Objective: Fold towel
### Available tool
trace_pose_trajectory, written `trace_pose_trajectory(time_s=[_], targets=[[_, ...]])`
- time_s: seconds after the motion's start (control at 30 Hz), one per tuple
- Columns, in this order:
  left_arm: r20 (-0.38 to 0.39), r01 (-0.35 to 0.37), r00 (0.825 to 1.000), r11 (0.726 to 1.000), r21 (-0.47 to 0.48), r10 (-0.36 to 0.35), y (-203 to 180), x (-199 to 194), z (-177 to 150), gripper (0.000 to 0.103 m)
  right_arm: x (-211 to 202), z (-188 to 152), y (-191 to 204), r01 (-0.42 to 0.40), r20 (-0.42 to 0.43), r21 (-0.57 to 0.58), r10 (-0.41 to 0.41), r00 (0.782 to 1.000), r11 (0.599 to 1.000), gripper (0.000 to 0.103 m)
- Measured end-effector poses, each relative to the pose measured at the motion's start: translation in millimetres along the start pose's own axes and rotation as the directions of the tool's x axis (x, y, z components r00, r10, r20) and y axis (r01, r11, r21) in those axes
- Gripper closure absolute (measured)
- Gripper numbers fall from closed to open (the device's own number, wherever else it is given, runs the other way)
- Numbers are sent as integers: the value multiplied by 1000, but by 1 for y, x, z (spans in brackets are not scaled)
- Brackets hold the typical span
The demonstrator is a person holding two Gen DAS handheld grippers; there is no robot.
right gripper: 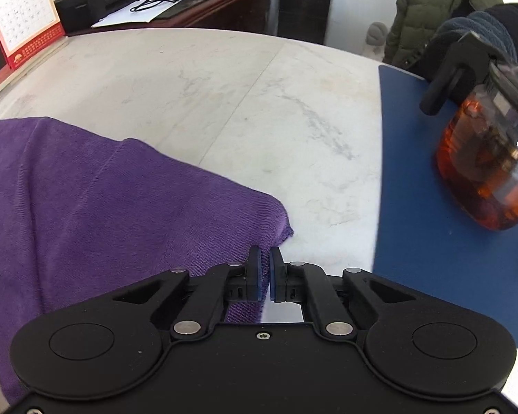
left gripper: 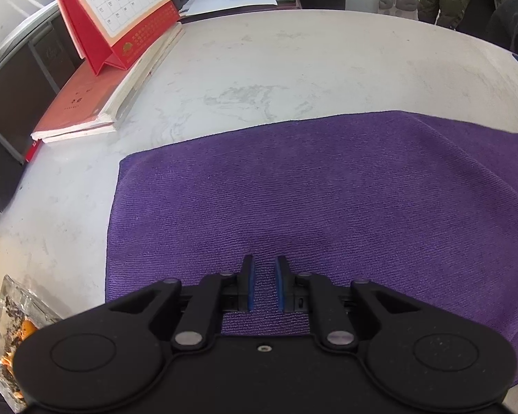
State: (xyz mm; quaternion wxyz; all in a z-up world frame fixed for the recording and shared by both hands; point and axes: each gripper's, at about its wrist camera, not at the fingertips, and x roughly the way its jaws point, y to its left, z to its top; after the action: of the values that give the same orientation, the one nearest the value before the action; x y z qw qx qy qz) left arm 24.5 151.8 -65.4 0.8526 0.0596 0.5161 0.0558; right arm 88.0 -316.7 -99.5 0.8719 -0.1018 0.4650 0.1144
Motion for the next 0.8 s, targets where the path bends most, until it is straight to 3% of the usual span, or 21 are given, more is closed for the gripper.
trace_pose_trajectory(time_s=[0.33,0.43,0.47,0.53,0.63,0.7,0.8], targets=[[-17,-19,1000,999,41,19,-6,1,6,90,33,43,-16,88,72,-204,-75,995,975,98],[-14,-17,1000,999,44,18,-6,1,4,90,36,44,-16,133,95,-207,-115,989,969,89],[-12,-17,1000,999,44,18,-5,1,4,89,34,43,-19,145,103,-183,-128,986,972,80],[-7,-13,1000,999,42,13,-4,1,3,89,18,38,-23,145,130,-123,-129,983,982,77],[5,-2,1000,999,38,2,-2,1,1,88,-14,29,-28,81,159,-52,-72,985,995,77],[13,5,1000,999,39,-5,-1,1,-1,88,-46,7,-22,-28,151,-7,29,988,1000,75],[22,15,1000,999,39,-16,2,1,-3,88,-68,-31,3,-108,81,-13,109,991,994,75]])
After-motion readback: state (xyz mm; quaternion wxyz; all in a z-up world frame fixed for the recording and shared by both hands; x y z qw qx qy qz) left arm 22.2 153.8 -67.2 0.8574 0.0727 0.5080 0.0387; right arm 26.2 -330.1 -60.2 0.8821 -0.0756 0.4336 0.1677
